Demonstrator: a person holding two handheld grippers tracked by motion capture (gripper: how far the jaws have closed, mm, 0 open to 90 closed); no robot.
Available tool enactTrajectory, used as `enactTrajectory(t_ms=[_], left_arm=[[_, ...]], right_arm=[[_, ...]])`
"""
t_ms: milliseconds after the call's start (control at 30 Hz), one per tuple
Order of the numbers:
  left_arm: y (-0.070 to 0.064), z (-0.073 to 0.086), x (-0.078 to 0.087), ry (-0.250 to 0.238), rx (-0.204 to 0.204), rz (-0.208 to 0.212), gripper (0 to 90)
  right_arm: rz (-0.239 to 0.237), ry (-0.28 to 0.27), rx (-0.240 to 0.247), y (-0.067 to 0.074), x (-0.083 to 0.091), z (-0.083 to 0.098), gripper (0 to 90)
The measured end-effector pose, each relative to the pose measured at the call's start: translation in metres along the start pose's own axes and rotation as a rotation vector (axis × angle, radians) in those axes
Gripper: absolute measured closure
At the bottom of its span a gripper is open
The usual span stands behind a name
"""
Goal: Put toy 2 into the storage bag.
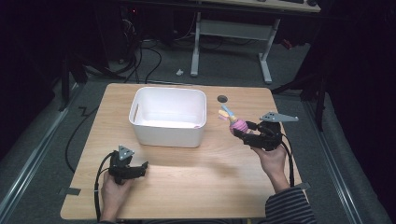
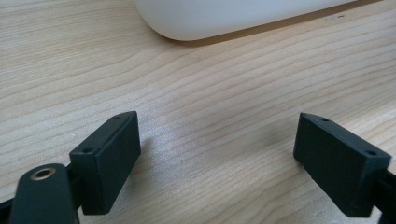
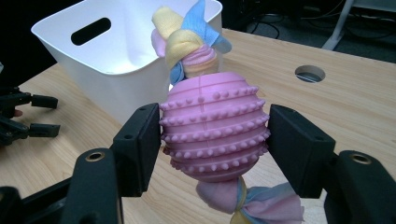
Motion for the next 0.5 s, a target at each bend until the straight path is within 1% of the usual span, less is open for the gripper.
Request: enactTrajectory(t_ms=[133,267,500], left_arm=[[0.0,0.0,0.0,0.0,0.0,0.0,15.1],[0.0,0.0,0.0,0.0,0.0,0.0,15.1],[0.001,0.0,0.0,0.001,0.003,-0.003,15.3]], right_arm=[[-0.003,0.001,0.01,0.002,-0.002,-0.005,36.7],[-0.02,-0.002,0.015,0.006,-0.004,-0.011,36.7],[-0.024,0.003,0.031,0.011,-0.009,-0.018,36.7]])
Point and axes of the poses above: each handheld gripper's, and its own axes: x roughly backward along the jaws, z roughly out of its underside, y roughly to its left, the point moved 9 cm from there along -x, roughly forward along the jaws, and after that the axes turned 5 degrees about -y, right-handed, at the moved point
